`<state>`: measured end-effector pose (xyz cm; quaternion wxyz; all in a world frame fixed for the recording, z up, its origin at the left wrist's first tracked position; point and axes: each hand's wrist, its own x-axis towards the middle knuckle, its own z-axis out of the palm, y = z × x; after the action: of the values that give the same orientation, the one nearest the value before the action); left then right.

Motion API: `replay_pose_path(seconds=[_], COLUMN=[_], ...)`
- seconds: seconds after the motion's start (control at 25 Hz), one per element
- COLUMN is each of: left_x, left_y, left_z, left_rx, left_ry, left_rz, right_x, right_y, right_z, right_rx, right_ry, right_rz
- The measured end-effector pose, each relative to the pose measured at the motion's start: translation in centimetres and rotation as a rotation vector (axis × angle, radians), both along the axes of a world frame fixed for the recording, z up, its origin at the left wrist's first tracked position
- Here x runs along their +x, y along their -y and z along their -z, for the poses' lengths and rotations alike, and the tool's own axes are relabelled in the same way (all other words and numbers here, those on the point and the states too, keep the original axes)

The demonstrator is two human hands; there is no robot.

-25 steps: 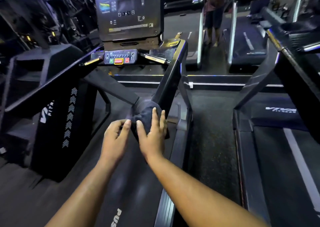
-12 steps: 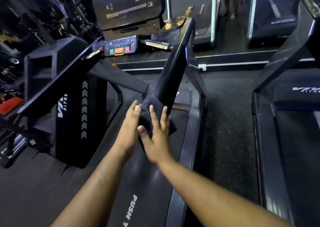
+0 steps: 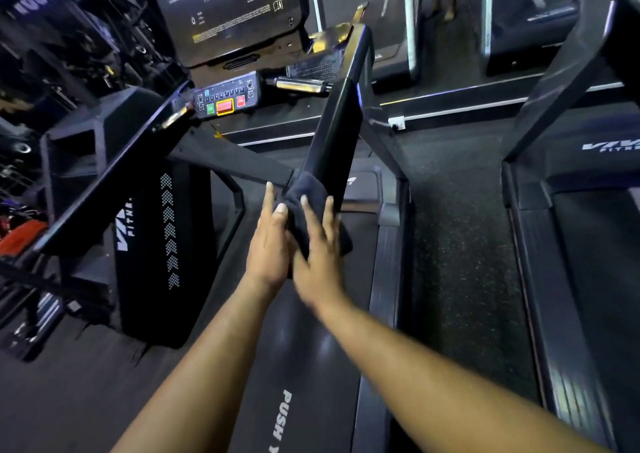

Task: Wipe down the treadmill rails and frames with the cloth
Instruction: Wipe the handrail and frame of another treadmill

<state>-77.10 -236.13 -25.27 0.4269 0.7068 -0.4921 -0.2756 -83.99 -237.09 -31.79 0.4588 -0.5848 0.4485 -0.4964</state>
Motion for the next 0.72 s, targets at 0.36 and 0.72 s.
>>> replay_pose_path(seconds=[0.36,0.72], left_x=[1.1,0.2], left_y=[1.0,0.2], left_z=[1.3,0.4], left_rx=[0.046,0.087], left_ry=[0.078,0.345], left_rz=[0.057,0.103], right_x=[0.2,-0.6], right_y=[5.9,8.4], right_z=[0.1,3.1], right_rx=[0.197,0.577], right_ry=[0.152,0.432], right_rz=[0.033,0.022])
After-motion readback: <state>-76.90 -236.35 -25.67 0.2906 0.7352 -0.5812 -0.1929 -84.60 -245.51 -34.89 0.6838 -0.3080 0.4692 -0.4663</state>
